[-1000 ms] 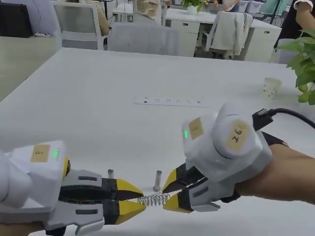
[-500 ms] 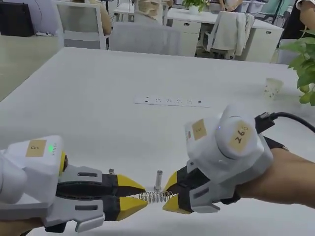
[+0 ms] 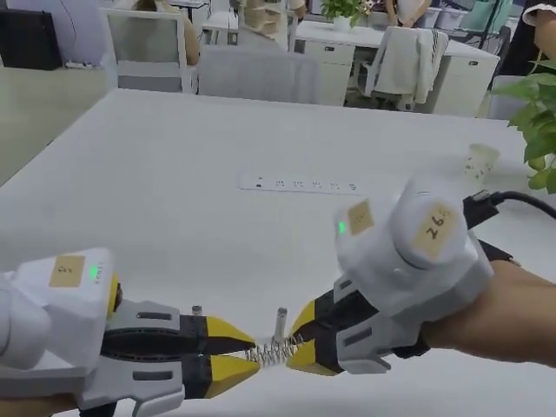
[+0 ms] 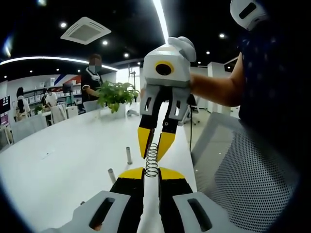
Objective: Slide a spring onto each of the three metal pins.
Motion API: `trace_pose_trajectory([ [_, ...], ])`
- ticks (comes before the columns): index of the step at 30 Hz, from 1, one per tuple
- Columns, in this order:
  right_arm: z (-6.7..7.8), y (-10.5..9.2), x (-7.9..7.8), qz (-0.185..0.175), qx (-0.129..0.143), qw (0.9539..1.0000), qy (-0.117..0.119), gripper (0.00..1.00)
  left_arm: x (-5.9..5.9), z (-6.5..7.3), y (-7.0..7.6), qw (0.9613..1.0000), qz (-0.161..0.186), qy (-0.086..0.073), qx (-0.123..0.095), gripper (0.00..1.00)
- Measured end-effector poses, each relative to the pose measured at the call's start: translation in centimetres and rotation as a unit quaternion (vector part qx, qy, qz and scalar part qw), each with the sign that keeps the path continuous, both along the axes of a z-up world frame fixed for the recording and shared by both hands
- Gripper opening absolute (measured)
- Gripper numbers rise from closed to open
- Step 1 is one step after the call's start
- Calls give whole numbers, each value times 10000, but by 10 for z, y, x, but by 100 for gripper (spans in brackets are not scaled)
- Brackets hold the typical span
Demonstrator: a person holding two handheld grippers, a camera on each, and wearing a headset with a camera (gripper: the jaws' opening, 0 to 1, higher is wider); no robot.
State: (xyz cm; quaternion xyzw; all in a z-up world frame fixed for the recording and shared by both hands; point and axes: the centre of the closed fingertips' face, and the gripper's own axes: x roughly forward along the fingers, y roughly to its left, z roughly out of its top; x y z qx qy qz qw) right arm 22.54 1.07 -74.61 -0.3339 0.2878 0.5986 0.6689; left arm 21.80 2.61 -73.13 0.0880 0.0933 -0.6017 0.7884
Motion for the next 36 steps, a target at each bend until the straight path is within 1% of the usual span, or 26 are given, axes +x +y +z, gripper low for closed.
trace_pose_trajectory([
  [2,3,1,-1,2,24,10000,-29,8,0,-1,0,10000,-9,-23,42,2],
  [7,14,9,-4,-16,273,9996,40,8,-2,-3,0,10000,-12,-8,74,2],
  [9,17,12,-7,9,345,9994,102,8,-2,-4,-1,9999,-21,-5,100,3],
  [12,21,17,-10,68,393,9992,73,8,-2,-4,-2,9999,-37,-26,114,2],
  [15,22,19,-12,120,358,9993,48,8,-3,-5,-3,9999,-56,-32,153,2],
  [18,20,21,-15,206,255,9995,5,7,-5,-8,-4,9997,-85,-21,208,2],
  [22,18,20,-13,236,176,9995,-73,7,-4,-9,-4,9998,-53,-13,217,2],
  [25,18,20,-13,239,155,9996,-73,7,-3,-9,-3,9997,-25,-8,227,3],
  [26,18,20,-12,237,151,9996,-74,7,-3,-9,-4,9997,-27,-2,228,4],
  [27,17,20,-12,237,134,9996,-71,7,-3,-9,-4,9998,-35,38,216,6],
  [33,17,16,-9,185,82,9998,-89,7,-1,-11,-4,9997,6,109,226,14],
  [36,15,10,-6,125,24,9999,-100,7,0,-11,1,9996,61,133,226,15],
])
